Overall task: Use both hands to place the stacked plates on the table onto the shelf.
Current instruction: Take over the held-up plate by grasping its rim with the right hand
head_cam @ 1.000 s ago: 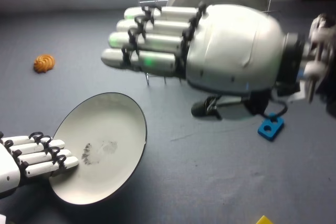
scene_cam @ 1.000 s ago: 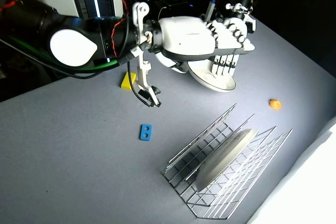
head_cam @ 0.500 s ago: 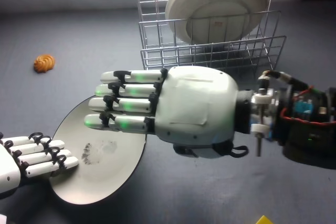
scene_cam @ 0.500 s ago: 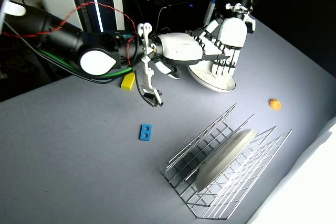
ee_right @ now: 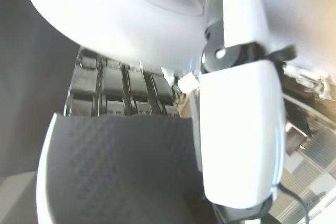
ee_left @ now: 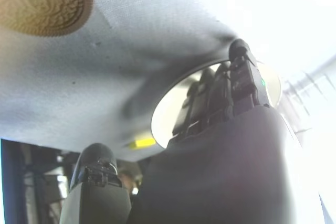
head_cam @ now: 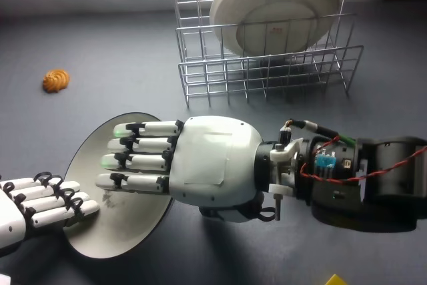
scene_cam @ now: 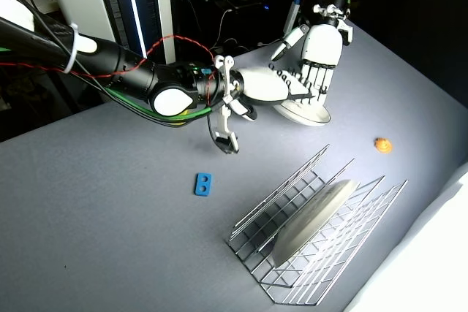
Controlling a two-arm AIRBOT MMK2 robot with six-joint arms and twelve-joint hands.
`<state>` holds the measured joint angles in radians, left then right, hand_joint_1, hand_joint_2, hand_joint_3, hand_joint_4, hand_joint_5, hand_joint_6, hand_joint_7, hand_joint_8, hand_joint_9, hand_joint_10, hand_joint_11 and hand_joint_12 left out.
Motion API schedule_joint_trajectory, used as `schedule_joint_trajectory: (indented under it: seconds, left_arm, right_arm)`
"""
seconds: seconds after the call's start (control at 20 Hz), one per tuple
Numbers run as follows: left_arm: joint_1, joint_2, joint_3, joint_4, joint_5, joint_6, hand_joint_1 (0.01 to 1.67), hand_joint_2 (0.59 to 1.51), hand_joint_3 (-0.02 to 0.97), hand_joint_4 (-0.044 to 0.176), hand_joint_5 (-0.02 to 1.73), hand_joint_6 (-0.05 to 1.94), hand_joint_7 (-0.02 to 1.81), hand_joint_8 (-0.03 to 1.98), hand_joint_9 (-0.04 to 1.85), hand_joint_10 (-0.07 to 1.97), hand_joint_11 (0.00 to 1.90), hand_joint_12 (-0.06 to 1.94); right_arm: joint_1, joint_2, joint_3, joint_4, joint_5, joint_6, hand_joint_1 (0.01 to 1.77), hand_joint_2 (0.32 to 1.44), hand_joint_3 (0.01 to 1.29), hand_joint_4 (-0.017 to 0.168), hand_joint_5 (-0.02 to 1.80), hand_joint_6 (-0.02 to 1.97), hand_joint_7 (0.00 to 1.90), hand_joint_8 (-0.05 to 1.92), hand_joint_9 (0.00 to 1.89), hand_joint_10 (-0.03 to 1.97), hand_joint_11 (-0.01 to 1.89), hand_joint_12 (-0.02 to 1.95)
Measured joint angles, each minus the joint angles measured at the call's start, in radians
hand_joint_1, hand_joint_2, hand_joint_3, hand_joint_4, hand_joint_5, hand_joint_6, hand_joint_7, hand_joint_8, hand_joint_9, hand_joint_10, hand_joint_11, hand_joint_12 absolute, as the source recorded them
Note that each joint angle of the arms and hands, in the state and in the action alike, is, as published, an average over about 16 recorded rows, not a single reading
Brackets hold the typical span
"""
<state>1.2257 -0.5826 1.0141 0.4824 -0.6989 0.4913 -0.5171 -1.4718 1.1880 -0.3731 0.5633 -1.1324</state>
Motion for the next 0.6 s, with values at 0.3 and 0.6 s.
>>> schedule_joint_trajectory:
  seconds: [0.3,0.6]
  left_arm:
    - [0.009,0.000,-0.007,-0.020,-0.001,0.000,0.01,1.070,0.013,-0.011,-0.01,-0.04,-0.01,-0.01,-0.02,-0.05,0.03,0.03]
    - [0.011,0.001,-0.011,-0.026,-0.001,0.000,0.01,1.066,0.013,-0.011,-0.01,-0.04,-0.01,-0.01,-0.02,-0.05,0.03,0.03]
  right_arm:
    - [-0.002,-0.056,0.053,0.019,0.011,-0.013,1.26,1.00,0.02,0.004,0.04,0.04,0.02,0.01,0.03,0.01,0.01,0.07]
    - [0.013,-0.087,0.081,0.038,0.026,-0.016,1.28,1.03,0.02,0.004,0.19,0.05,0.18,0.03,0.16,0.06,0.02,0.53]
